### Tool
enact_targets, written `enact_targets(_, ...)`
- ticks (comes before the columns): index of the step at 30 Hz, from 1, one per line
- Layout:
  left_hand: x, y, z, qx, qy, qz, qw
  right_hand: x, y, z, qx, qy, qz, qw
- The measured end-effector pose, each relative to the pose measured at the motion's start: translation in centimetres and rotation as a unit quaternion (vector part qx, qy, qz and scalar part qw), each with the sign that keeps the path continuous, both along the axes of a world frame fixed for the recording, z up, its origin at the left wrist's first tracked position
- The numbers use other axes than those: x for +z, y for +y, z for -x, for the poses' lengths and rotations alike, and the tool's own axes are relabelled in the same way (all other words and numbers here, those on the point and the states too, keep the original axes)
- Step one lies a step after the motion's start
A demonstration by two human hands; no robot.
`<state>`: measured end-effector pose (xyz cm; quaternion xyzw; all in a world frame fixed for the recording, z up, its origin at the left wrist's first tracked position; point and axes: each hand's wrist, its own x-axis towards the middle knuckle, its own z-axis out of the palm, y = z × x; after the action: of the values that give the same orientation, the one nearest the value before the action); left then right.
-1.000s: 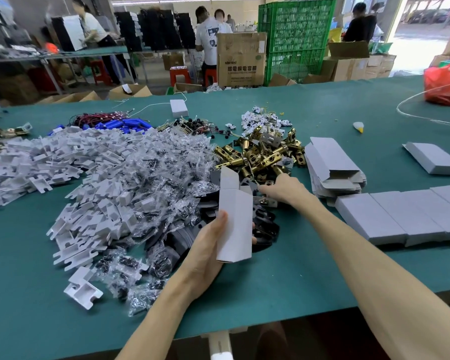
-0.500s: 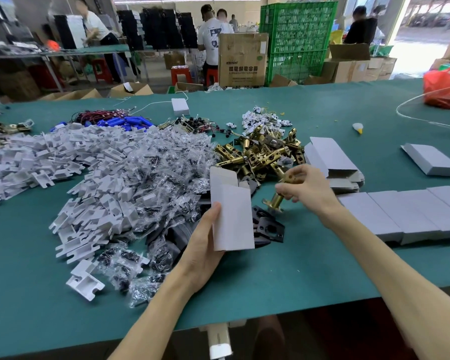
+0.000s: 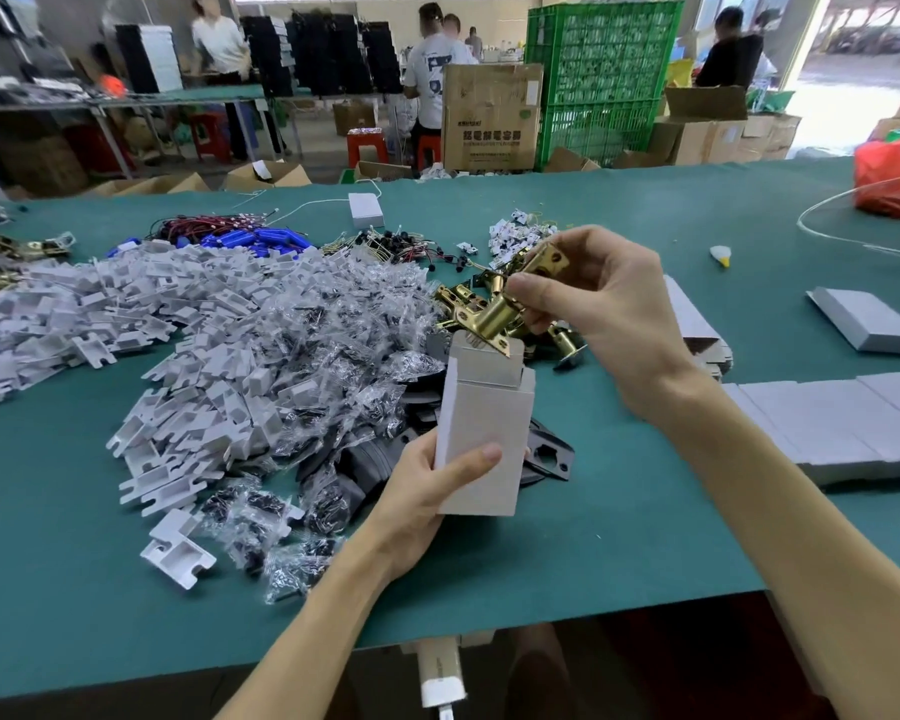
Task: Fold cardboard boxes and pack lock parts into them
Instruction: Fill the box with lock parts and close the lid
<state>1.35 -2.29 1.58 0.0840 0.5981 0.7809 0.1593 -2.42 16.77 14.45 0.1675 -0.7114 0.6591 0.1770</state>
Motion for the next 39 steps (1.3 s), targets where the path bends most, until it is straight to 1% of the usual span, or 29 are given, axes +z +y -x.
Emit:
enact_targets(4, 0.2, -0.1, -0.1, 0.007, -0.014, -0.021, 1.0, -1.2, -0.2, -0.2, 0.016, -0.037, -0.018, 0.999)
enact_targets(8, 0.1, -0.1, 0.0, -0.001, -0.009, -0.022, 1.0, -1.9, 0.2, -0.3, 0.009, -0.056, -0.086, 0.995)
enact_targets(12, -0.3, 0.2, 0.2, 0.009, 0.028, -0.022, 0.999, -1.7, -0.1, -0.6, 0.025, -0.047, -0.153, 0.987)
enact_targets(14, -0.5, 0.2, 0.4, 0.014, 0.044, -0.024, 0.999, -1.8, -0.7, -0.8, 0.016, -0.034, -0.208, 0.977)
enact_targets(17, -0.7, 0.2, 0.4, 0.021, 0.06, -0.027, 0.998, -1.8, -1.9, -1.5, -0.022, -0.002, -0.309, 0.951)
enact_targets(19, -0.8, 0.2, 0.4, 0.025, 0.065, -0.03, 0.997, -1.5, -2.4, -1.9, -0.018, 0.001, -0.357, 0.934)
enact_targets(24, -1.0, 0.2, 0.4, 0.031, 0.074, -0.032, 0.996, -1.1, -3.2, -2.6, -0.009, 0.007, -0.487, 0.873)
enact_targets(30, -1.3, 0.2, 0.5, 0.025, 0.079, -0.02, 0.996, -0.7, -3.5, -3.4, 0.006, -0.012, -0.531, 0.847)
enact_targets(32, -1.4, 0.2, 0.6, 0.026, 0.082, -0.021, 0.996, -0.7, -3.7, -3.6, 0.009, -0.016, -0.56, 0.828)
enact_targets(35, -1.5, 0.2, 0.7, 0.019, 0.088, -0.016, 0.996, -0.9, -3.9, -4.0, 0.008, -0.023, -0.616, 0.788)
enact_targets(39, -1.7, 0.2, 0.8, 0.012, 0.093, -0.01, 0.996, -0.7, -3.8, -4.4, 0.015, -0.026, -0.638, 0.769)
